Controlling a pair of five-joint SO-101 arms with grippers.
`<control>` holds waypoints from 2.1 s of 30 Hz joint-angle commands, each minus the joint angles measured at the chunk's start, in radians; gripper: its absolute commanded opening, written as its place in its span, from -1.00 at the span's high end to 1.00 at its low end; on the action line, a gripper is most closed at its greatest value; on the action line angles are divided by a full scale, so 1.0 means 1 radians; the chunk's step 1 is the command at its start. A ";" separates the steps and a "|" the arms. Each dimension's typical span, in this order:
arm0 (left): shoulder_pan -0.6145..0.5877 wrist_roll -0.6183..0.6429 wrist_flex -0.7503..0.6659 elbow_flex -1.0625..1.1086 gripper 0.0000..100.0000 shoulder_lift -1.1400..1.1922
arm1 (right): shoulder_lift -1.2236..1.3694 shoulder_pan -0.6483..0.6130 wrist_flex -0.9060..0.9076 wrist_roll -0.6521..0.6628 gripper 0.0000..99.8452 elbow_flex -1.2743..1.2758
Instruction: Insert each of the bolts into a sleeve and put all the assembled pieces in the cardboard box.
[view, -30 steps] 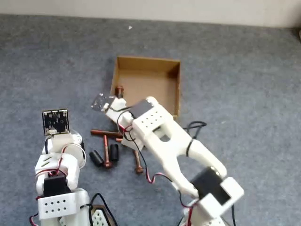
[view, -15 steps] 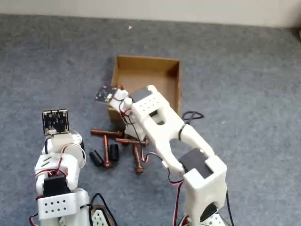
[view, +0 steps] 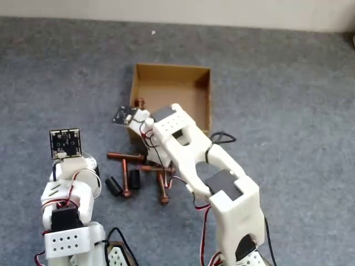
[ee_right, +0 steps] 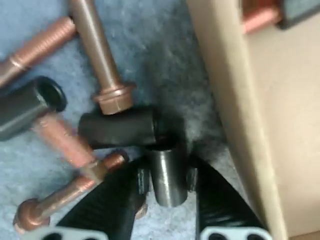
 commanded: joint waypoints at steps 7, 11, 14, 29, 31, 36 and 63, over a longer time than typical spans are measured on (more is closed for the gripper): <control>-0.005 -0.011 -0.025 -0.018 0.99 -0.008 | 0.007 0.038 -0.015 0.011 0.99 -0.005; -0.005 -0.011 -0.025 -0.018 0.99 -0.008 | -0.084 0.051 0.042 0.003 0.99 -0.010; -0.005 -0.011 -0.025 -0.018 0.99 -0.008 | -0.211 0.051 0.084 -0.025 0.99 -0.004; -0.005 -0.011 -0.025 -0.018 0.98 -0.008 | -0.644 0.124 0.274 -0.339 0.99 0.030; -0.005 -0.011 -0.025 -0.018 0.98 -0.008 | -0.693 0.148 0.252 -0.358 0.99 0.094; -0.004 -0.011 -0.025 -0.015 0.98 -0.008 | -0.888 0.188 0.116 -0.368 0.99 0.380; 0.357 -0.301 0.348 -0.584 0.98 0.153 | -1.219 0.524 -0.440 -0.601 0.99 0.972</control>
